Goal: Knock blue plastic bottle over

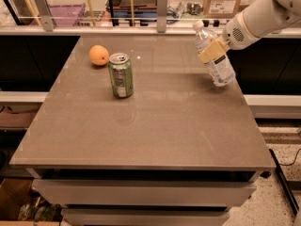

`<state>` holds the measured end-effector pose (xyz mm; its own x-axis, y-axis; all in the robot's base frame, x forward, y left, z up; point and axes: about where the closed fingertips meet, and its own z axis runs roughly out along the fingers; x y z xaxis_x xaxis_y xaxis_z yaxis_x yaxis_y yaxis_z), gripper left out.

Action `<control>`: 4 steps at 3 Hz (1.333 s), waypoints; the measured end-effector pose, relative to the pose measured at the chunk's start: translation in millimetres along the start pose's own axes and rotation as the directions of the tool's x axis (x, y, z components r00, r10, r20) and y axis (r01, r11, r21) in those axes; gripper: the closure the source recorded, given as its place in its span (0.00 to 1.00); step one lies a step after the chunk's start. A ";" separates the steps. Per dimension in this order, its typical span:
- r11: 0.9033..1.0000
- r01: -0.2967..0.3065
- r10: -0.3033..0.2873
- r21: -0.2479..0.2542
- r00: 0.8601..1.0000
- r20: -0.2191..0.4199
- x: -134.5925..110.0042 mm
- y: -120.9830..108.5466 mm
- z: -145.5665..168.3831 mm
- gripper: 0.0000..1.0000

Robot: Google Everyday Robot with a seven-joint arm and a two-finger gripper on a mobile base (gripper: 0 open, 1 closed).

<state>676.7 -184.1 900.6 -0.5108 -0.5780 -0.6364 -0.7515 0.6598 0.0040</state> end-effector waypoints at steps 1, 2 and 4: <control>1.000 0.008 -0.008 -0.002 0.996 -0.093 10.2 4.4 2.4 1.00; 0.998 0.039 -0.048 -0.052 0.982 -0.184 11.8 11.9 18.8 1.00; 0.975 0.102 -0.152 -0.198 0.956 -0.252 -2.4 30.4 62.1 1.00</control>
Offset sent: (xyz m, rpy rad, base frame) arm -0.0063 0.0212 -0.0300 -0.2104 0.2211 0.1441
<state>681.0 -132.8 854.4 -0.4796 -0.7736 -0.4142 -0.8676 0.4888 0.0918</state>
